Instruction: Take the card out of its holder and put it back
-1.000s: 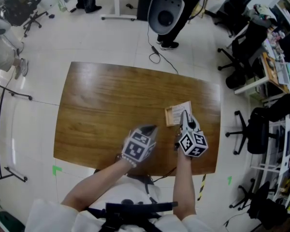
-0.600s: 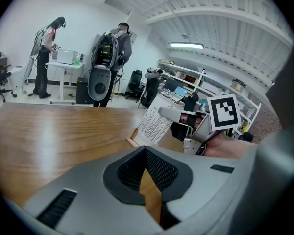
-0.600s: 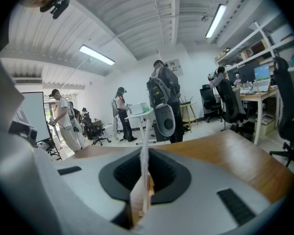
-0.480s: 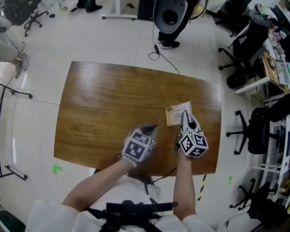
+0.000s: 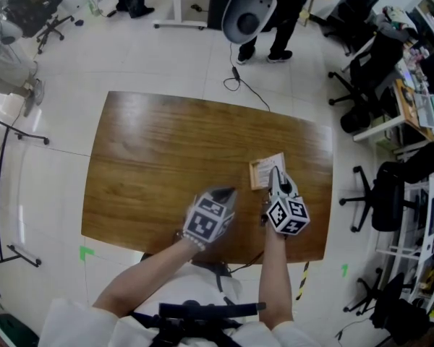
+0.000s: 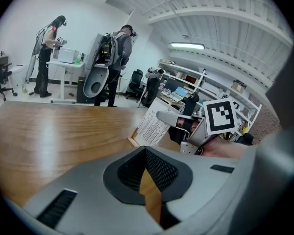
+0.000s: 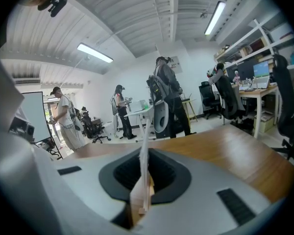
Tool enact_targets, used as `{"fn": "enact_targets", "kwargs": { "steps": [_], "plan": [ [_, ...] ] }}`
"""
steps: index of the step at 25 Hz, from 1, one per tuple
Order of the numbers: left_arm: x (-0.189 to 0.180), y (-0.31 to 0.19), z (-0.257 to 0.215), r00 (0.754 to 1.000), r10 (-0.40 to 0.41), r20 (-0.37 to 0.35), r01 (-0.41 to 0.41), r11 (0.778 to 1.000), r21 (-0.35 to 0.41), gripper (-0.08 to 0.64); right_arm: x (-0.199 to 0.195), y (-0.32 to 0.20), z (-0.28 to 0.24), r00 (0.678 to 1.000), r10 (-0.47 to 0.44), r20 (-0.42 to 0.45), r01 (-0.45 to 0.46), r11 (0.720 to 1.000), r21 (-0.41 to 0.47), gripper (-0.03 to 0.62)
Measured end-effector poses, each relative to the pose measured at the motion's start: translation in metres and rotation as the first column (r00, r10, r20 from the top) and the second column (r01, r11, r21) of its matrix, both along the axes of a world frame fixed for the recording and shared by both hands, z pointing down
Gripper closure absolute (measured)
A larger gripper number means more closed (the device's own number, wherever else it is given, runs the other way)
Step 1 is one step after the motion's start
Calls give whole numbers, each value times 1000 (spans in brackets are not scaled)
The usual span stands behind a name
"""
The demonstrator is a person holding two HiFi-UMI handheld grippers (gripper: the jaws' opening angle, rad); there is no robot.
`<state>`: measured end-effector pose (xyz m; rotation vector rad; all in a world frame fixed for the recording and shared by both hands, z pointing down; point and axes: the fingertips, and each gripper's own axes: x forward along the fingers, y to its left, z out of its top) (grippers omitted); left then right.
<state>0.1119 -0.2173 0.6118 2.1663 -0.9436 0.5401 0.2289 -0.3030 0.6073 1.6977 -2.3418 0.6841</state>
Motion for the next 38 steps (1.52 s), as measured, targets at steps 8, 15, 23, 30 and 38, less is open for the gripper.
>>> {"fn": "enact_targets", "kwargs": {
  "steps": [8, 15, 23, 30, 38],
  "plan": [
    [-11, -3, 6, 1000, -5, 2, 5, 1000, -17, 565, -9, -3, 22, 1000, 0, -9, -1, 999, -38, 572],
    [-11, -2, 11, 1000, -4, -2, 4, 1000, -27, 565, -11, 0, 36, 1000, -4, -11, 3, 998, -63, 572],
    [-15, -2, 14, 1000, -3, -6, 3, 999, -35, 565, -13, 1, 42, 999, 5, -39, -7, 998, -63, 545],
    [-19, -1, 11, 1000, -11, -13, 10, 1000, -27, 565, -13, -2, 22, 998, 13, -60, -15, 999, -37, 341],
    [-33, 7, -19, 993, -111, -37, 112, 993, 23, 565, 2, 14, -71, 999, 21, -27, -17, 991, 135, 342]
  ]
}}
